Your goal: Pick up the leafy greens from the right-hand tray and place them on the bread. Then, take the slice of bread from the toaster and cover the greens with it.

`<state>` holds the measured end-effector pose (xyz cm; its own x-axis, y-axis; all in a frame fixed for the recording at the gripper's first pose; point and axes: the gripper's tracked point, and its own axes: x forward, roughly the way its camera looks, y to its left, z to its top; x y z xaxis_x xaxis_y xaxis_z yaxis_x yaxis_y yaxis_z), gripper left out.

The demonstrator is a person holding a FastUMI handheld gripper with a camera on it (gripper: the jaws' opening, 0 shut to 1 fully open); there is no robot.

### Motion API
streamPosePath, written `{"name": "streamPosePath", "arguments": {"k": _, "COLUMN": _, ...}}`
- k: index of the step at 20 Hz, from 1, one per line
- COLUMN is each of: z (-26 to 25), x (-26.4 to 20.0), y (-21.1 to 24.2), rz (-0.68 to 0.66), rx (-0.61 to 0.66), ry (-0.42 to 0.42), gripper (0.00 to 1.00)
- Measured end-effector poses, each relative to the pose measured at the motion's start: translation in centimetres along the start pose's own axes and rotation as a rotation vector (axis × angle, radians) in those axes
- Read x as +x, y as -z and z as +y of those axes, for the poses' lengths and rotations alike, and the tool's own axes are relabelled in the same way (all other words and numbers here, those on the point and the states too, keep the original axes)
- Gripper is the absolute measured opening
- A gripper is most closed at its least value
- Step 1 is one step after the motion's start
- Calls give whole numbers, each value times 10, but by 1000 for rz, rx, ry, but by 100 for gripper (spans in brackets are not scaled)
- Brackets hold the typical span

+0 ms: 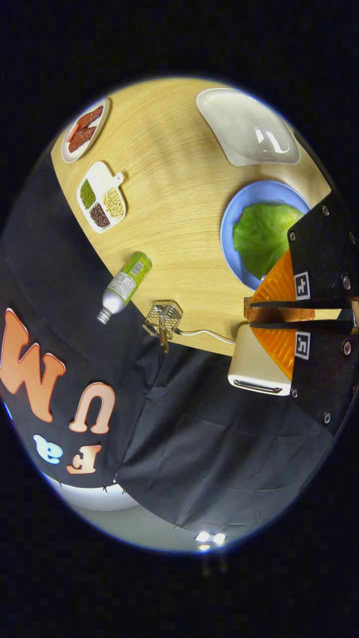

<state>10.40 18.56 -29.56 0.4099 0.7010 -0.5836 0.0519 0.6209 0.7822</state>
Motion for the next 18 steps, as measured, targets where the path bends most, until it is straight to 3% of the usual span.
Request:
{"name": "streamPosePath", "arguments": {"k": 4, "z": -32, "x": 4, "y": 3, "rz": 18, "rx": 53, "ry": -14, "gripper": 9}}
{"name": "streamPosePath", "arguments": {"k": 7, "z": -67, "x": 9, "y": 7, "rz": 23, "rx": 48, "ry": 50, "gripper": 9}}
{"name": "streamPosePath", "arguments": {"k": 18, "z": -95, "x": 15, "y": 9, "rz": -22, "rx": -38, "ry": 119, "gripper": 10}}
